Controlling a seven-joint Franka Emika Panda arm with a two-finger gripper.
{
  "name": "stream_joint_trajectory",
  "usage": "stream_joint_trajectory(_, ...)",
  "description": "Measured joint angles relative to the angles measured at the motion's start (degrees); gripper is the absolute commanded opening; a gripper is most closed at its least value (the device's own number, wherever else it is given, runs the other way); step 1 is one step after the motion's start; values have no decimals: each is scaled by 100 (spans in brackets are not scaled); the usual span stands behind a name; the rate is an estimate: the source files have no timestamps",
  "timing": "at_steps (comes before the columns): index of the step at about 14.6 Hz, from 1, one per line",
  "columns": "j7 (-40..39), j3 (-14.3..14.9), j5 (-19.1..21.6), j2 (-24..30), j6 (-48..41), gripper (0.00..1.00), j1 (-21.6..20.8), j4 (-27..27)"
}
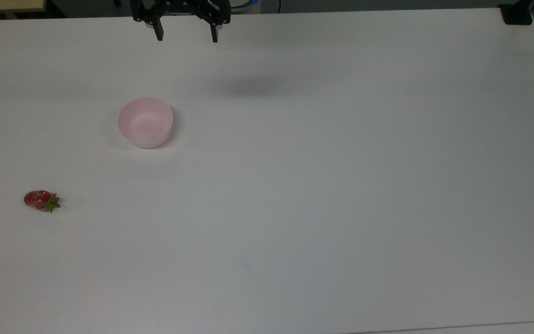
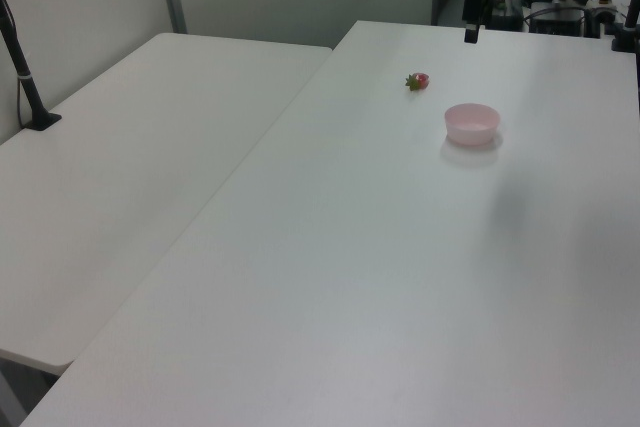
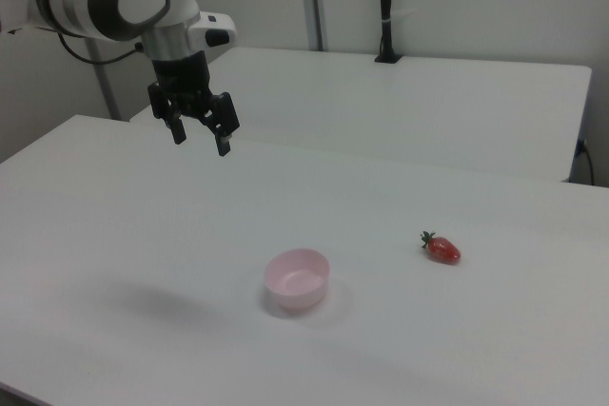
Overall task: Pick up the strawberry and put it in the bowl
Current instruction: 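Move the gripper from above the table toward the red strawberry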
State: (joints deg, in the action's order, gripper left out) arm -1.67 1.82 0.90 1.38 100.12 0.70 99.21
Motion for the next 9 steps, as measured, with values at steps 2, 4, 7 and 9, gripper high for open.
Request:
stream_joint_trajectory(2, 0, 1, 0, 0, 0, 100, 0, 0)
stream_joint_trajectory(4, 0, 21, 0, 0, 0, 100, 6, -2)
stream_joint_trajectory(7, 0, 33, 0, 0, 0, 100, 48, -2)
stream_joint_trajectory(9, 0, 33, 0, 0, 0, 100, 56, -3)
